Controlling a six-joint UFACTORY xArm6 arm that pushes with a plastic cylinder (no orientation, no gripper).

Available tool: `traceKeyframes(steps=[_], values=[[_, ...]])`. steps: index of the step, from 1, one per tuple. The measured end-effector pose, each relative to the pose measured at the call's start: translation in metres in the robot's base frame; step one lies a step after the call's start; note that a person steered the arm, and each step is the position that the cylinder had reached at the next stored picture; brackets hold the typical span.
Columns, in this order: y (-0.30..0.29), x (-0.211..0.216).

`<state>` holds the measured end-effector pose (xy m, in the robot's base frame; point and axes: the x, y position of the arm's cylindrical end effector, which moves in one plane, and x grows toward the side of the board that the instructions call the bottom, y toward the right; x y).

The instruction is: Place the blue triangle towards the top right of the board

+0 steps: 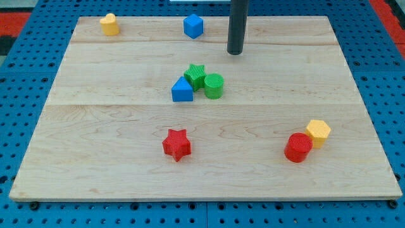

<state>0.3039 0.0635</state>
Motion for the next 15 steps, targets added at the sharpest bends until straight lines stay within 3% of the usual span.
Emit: traceKeyframes(steps=[1,3,5,6,9,12,14,15], values=[[-0.004,0.0],[-0.068,0.016],[-0.07,0.021],[-0.078,0.037],[-0.084,0.143],[-0.185,0.167],[-0.154,0.09],[-0.184,0.076]])
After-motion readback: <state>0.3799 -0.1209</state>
